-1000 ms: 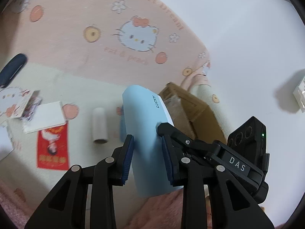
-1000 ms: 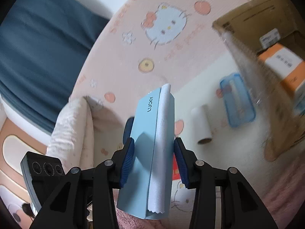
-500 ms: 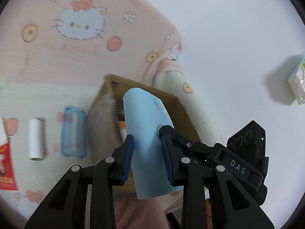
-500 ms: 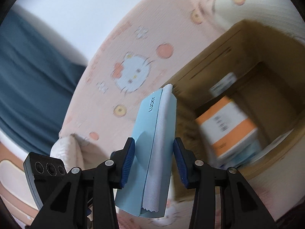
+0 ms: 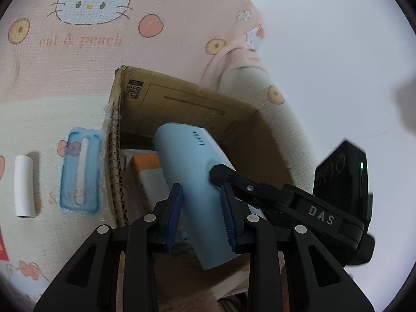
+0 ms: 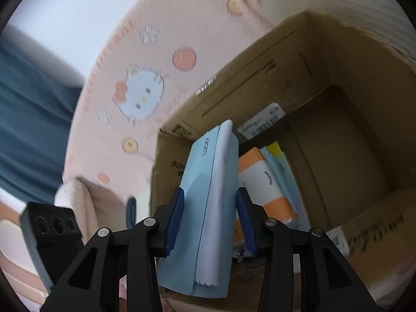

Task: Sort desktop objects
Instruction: 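Lower the light-blue box into the carton and open both grippers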

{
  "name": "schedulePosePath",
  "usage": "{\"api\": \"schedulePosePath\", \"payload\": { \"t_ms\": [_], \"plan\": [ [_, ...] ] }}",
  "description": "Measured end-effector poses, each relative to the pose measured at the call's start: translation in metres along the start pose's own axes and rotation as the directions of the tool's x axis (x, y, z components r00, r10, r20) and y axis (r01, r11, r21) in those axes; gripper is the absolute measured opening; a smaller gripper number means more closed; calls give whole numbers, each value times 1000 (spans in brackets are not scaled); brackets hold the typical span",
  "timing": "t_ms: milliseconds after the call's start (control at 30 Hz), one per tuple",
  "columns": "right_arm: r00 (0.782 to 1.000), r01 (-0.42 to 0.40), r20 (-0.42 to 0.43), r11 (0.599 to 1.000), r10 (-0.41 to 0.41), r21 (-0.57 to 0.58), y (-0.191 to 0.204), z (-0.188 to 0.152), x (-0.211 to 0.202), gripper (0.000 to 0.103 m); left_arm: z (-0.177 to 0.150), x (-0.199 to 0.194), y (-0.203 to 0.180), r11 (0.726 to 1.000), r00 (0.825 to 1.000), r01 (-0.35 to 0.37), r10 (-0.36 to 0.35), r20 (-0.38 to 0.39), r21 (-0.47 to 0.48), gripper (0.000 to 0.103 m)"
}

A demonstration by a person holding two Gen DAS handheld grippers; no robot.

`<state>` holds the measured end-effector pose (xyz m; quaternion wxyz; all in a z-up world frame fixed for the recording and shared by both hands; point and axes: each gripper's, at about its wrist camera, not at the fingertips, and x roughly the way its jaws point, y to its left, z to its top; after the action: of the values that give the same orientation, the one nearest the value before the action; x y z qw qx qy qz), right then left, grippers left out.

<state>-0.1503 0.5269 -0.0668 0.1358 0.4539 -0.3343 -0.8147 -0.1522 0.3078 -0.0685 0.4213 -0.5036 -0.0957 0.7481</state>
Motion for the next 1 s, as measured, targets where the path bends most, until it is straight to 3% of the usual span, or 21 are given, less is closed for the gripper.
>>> {"api": "schedulePosePath", "payload": {
  "t_ms": [100,167,300,400,533,600,633,667,800,900,1000],
  "plan": [
    [993,14,-120,999,-20,-49,-1,7,19,33,2,14,0,994,991,-103,105,-79,35,29],
    [982,34,-181,997,-46,-70,-2,9,27,33,3,17,-3,988,986,-139,144,-88,65,29],
    [976,86,-187,988,-109,-124,1,8,24,34,9,17,1,989,986,-143,147,-85,44,29],
    [977,109,-174,990,-123,-91,-8,15,17,40,11,15,7,992,989,-126,127,-80,17,29],
    [950,263,-162,964,-266,-39,-26,31,16,41,12,10,7,990,988,-141,142,-68,19,29],
    [923,340,-168,938,-346,-60,-28,33,20,35,11,9,7,989,987,-146,147,-66,24,29],
    [914,355,-178,932,-363,-79,-28,33,25,17,11,9,6,988,986,-152,153,-62,31,29],
    [901,369,-205,924,-382,-100,-28,33,32,12,11,9,5,987,986,-155,158,-59,37,29],
    [867,393,-285,913,-408,-108,-34,27,54,11,10,8,2,983,983,-175,178,-38,61,28],
    [879,363,-299,928,-372,-88,-33,26,55,11,10,12,3,983,983,-174,176,-46,52,27],
    [868,379,-305,919,-393,-106,-27,22,58,10,10,14,3,986,986,-162,164,-42,48,27]
  ]
}}
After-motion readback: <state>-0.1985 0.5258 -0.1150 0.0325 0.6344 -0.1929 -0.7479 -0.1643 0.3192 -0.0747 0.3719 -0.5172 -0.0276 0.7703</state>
